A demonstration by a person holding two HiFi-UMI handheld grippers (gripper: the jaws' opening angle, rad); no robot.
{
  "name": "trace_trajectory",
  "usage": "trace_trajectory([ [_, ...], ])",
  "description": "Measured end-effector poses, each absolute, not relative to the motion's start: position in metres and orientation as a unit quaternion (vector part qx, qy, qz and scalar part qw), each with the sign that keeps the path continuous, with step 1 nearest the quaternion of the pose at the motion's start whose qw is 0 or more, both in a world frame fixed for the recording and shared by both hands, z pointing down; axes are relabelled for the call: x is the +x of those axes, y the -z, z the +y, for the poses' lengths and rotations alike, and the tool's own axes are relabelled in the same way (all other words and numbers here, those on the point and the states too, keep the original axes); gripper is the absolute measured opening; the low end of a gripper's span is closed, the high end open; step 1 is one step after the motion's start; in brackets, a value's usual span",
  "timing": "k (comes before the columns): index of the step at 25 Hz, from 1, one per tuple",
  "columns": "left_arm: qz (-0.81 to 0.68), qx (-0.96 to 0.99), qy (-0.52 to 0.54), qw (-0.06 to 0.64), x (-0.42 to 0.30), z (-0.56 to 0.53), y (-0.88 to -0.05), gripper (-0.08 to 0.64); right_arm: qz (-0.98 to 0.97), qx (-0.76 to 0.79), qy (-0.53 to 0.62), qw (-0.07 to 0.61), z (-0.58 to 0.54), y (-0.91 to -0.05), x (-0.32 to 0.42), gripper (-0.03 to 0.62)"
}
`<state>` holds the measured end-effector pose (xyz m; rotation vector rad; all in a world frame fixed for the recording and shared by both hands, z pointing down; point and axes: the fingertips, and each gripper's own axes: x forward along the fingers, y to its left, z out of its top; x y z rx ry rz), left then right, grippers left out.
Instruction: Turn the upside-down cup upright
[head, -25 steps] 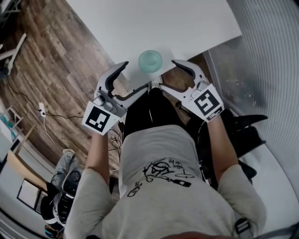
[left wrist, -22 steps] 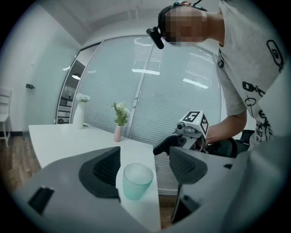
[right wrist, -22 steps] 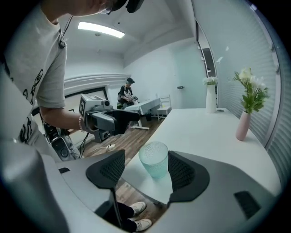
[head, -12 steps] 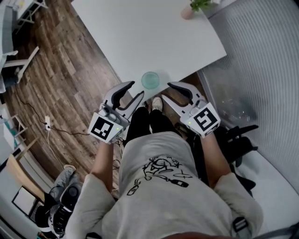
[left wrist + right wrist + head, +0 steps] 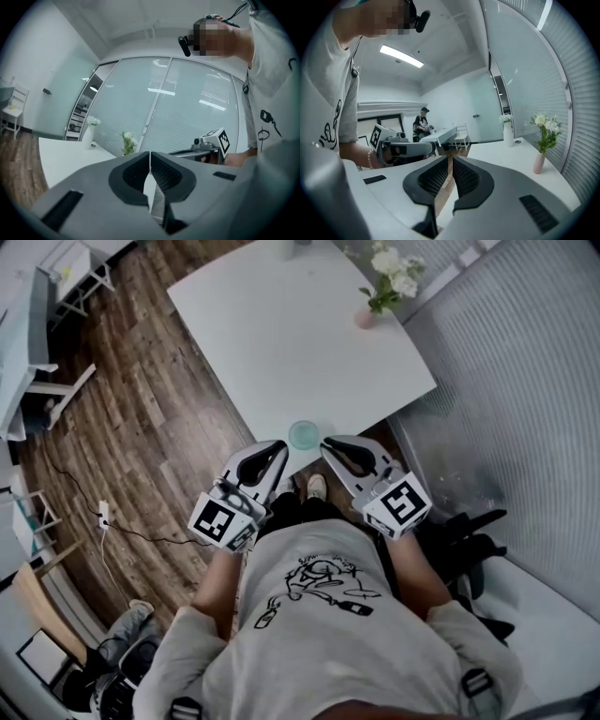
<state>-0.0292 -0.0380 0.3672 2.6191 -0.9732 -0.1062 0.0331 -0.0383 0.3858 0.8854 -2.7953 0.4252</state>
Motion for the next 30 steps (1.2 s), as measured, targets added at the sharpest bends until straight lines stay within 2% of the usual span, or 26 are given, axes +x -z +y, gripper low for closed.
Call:
trace_trajectory([
  [17,-0.361,0.92,0.052,0.141,-0.035,-0.032,-0.288,0.003,-0.939,0.306,-0.155,0.023,-0.035,-0.3,0.015,0.043],
  [30,-0.368,0.918,0.068,0.133,-0.038,-0.036,-0.262,0.003,-0.944,0.305,-0.126,0.02,-0.037,-0.27,0.002,0.038],
])
